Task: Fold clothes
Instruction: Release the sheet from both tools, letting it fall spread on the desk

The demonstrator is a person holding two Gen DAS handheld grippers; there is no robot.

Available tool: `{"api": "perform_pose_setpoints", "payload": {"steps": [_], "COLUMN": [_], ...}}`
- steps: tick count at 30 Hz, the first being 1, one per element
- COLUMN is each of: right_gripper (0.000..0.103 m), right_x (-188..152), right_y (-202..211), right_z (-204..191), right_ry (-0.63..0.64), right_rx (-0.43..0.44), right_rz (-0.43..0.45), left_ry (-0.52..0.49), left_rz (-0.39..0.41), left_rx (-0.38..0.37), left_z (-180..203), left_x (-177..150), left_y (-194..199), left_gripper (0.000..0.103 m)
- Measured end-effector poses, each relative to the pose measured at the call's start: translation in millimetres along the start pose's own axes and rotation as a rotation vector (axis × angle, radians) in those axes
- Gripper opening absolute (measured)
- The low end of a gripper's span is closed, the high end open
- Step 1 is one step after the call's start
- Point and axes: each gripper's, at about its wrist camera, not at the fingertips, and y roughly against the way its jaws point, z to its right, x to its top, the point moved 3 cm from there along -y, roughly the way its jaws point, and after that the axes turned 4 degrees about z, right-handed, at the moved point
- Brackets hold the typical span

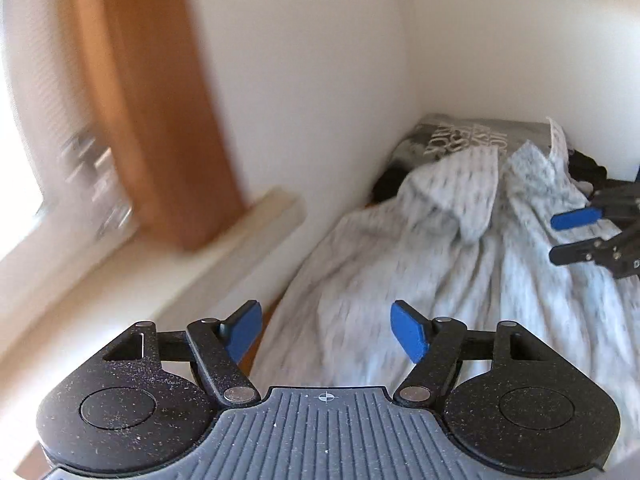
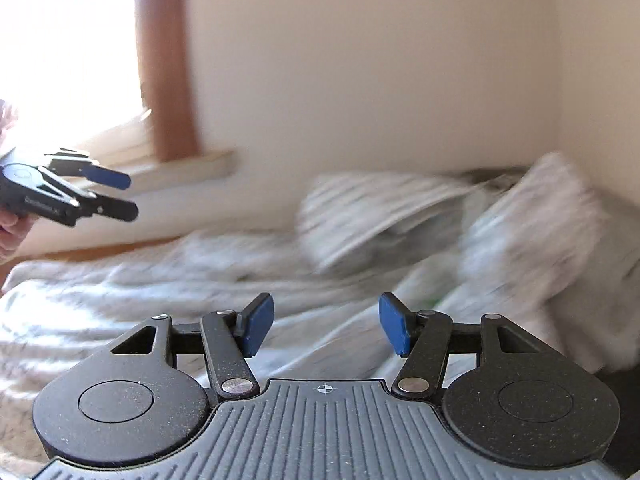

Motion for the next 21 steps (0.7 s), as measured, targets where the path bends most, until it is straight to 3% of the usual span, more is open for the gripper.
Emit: {"api": "perform_pose_setpoints", "payload": {"steps": [5, 9, 16, 21], "right_gripper": [0.059, 0.059, 0.059, 0.059], "right_x": [-8, -11, -30, -45], "right_y": [0, 37, 64, 76], "right_z": [-44, -88, -141, -170], "right_ry": [-0.007, 0.024, 0.079, 0.098], "right_rx": [0.045, 0.075, 0.104, 0.154], "right_rz": [-0.03, -0.059, -0.149, -0.181], "left_ry": [0.094, 0.22, 0.345, 0.423], "left_rz": [0.013, 0.076, 0.135, 0.182], "left_rx": [0.035, 0.025, 0.003, -0.025], "left_z": [-34, -63, -94, -106], "left_x": [-57, -96, -126, -132], "left_y": [53, 89, 109, 118], "left_gripper": [0.079, 0.08, 0.081, 0.087]}}
